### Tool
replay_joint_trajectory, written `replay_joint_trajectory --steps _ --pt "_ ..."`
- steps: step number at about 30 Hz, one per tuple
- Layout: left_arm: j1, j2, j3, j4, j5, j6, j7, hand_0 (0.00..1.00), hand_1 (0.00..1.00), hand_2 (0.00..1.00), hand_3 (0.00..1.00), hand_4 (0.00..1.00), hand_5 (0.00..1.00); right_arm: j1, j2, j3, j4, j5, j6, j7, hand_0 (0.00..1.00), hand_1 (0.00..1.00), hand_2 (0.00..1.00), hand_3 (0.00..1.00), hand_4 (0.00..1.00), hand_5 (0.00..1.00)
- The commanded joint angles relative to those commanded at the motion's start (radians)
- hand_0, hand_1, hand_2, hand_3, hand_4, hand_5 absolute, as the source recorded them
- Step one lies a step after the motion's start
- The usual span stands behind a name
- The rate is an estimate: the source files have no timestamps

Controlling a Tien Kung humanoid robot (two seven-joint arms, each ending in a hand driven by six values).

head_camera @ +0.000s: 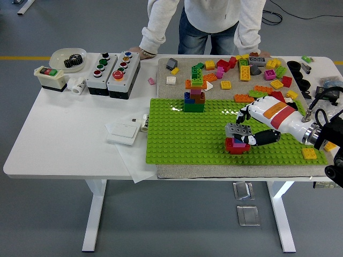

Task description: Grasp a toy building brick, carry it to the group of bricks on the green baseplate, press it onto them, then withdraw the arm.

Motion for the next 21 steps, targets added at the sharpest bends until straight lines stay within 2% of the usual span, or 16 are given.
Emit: replay_joint_trajectory --steps 21 --pt "0.0 0.0 0.005 0.0 -0.006 0.0 0.0 0.779 0.72 0.65 0.562 0.589 0.608 -0.001 0.005 0.004 -0.037 0.009 0.005 0.007 0.586 0.513 0.531 0.514 0.73 0.478"
